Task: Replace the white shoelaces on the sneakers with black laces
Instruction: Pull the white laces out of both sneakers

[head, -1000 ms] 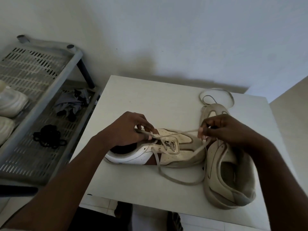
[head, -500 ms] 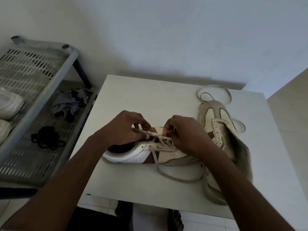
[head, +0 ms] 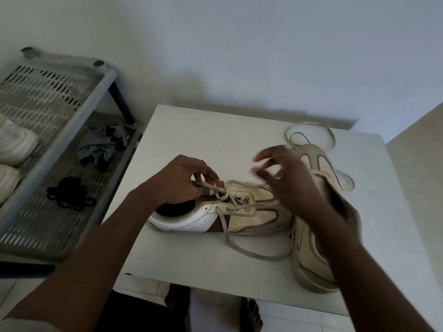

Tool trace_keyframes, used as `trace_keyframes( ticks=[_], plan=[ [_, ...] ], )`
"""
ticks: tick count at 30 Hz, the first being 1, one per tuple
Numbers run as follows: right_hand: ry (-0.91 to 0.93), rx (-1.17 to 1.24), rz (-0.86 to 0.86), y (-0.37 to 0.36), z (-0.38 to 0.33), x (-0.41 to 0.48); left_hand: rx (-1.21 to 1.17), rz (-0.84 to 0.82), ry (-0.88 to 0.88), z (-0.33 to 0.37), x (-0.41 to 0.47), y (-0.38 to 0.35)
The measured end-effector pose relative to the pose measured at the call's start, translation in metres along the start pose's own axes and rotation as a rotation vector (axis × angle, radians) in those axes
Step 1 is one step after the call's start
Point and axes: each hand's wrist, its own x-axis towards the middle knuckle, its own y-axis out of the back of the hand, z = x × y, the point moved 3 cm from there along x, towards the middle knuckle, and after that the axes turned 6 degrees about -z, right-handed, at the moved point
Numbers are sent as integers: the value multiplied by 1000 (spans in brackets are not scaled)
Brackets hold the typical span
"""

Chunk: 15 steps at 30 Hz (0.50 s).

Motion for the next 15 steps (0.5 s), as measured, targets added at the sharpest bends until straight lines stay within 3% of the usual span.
trace_keyframes(
  ticks=[3,6,9,13,15],
  plan=[
    [138,-264,-255,-40,-13,-2,13,2,-4,-1,0,0],
    [210,-420,-203,-57,-8,-2,10,9,12,-4,0,-1],
    [244,-395,-151,-59,-9,-3,-3,14,31,-5,1,-1],
    [273,-96,-359,-30,-17,-4,-18,34,80,-8,0,-1],
    [196,24,-355,-10,-15,-4,-19,31,90,-9,0,0]
  ],
)
